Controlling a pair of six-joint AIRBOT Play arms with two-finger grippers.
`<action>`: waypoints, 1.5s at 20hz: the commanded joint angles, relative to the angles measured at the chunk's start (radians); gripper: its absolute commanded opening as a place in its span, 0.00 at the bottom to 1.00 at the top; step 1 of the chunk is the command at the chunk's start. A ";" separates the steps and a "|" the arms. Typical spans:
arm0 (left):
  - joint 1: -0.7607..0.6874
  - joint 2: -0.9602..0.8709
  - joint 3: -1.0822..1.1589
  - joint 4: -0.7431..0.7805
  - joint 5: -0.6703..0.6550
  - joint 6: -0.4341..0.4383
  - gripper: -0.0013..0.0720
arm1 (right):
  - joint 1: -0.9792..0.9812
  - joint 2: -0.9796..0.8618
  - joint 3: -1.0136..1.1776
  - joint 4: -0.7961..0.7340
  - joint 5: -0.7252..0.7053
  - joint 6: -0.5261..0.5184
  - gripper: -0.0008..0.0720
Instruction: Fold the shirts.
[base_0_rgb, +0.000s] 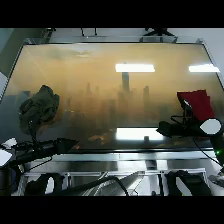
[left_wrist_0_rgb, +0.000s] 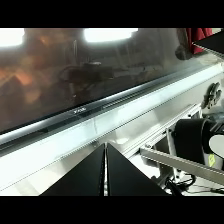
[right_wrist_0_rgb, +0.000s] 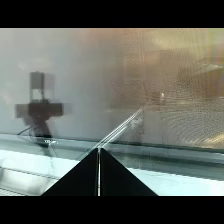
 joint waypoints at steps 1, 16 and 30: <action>0.001 0.001 0.000 0.000 -0.001 0.000 0.05 | 0.001 0.001 0.000 0.000 0.000 0.001 0.05; 0.027 -0.808 0.837 0.746 0.268 -0.120 0.96 | 0.001 0.001 0.000 0.000 -0.003 0.001 0.05; 0.300 -1.491 1.122 0.838 0.097 -0.060 0.88 | 0.001 0.001 0.000 0.003 -0.007 0.001 0.05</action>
